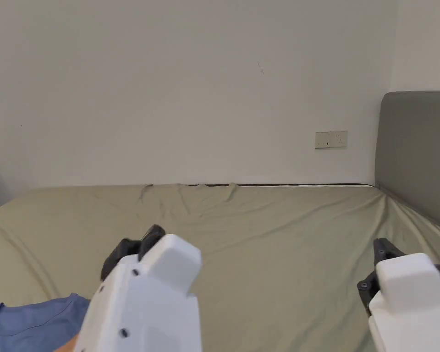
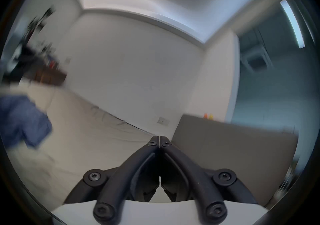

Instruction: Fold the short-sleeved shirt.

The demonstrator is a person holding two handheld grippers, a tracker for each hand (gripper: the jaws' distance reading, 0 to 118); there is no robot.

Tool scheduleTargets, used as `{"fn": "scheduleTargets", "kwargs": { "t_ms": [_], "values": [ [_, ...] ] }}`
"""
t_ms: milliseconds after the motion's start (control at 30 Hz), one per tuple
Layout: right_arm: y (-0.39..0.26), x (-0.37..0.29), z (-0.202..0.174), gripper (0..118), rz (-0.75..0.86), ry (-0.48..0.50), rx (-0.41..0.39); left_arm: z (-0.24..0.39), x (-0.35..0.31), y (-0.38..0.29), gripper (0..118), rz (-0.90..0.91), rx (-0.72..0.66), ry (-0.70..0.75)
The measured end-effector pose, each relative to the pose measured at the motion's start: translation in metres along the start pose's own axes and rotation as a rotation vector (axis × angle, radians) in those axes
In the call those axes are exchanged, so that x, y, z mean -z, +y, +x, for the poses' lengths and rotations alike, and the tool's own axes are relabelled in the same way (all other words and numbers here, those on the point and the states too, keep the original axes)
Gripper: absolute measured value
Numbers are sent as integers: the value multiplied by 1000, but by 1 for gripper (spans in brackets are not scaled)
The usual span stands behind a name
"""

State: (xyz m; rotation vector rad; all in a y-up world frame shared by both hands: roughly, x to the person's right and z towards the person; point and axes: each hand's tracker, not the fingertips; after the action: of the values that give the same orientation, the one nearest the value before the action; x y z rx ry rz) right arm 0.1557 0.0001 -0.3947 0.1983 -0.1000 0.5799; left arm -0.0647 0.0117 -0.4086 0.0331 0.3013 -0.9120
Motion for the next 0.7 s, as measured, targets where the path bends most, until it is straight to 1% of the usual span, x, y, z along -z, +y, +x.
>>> {"fn": "scheduleTargets", "kwargs": {
  "t_ms": [67,100,133,167,200,233,267,300,333,367,400,433,467,500,533,567,600,633,667,700],
  "values": [
    [4,3,-13,0,79,55,-271,17,10,-3,0,82,277,0],
    [-1,7,-19,0,61,93,-367,27,12,-10,0,123,447,-26],
    [-7,8,-25,0,90,136,-476,40,11,-22,0,149,607,-8],
    [-13,9,-29,0,109,170,-565,49,10,-34,0,187,739,3],
    [-21,10,-34,0,128,204,-673,58,8,-54,0,258,892,25],
    [-29,13,-39,0,130,244,-783,65,6,-72,0,334,1033,7],
    [-35,15,-41,0,133,293,-879,68,4,-87,0,369,1134,-27],
    [-42,15,-44,0,136,298,-964,73,2,-97,0,383,1200,-50],
    [-47,15,-50,0,122,257,-998,78,1,-102,0,332,1158,-70],
    [-51,14,-50,0,132,268,-996,81,0,-100,0,275,1088,-87],
    [-52,12,-50,0,131,310,-979,79,0,-97,0,183,993,-132],
    [-53,11,-52,0,136,355,-993,74,2,-92,0,154,869,-167],
    [-53,10,-53,0,133,339,-1009,71,4,-88,0,153,812,-154],
    [-52,11,-55,0,133,335,-1017,70,6,-85,0,146,806,-109],
    [-50,12,-54,0,135,340,-1010,66,8,-79,0,155,829,-102],
    [-42,16,-52,0,113,348,-954,60,11,-72,0,185,804,-27],
    [-32,20,-45,0,90,351,-844,53,15,-62,0,195,738,13],
    [-19,25,-36,0,48,336,-668,45,19,-48,0,141,633,54],
    [-7,29,-26,0,21,299,-487,39,23,-41,0,81,521,63],
    [4,31,-12,0,8,257,-262,19,25,-14,0,20,315,36]
  ]
}}
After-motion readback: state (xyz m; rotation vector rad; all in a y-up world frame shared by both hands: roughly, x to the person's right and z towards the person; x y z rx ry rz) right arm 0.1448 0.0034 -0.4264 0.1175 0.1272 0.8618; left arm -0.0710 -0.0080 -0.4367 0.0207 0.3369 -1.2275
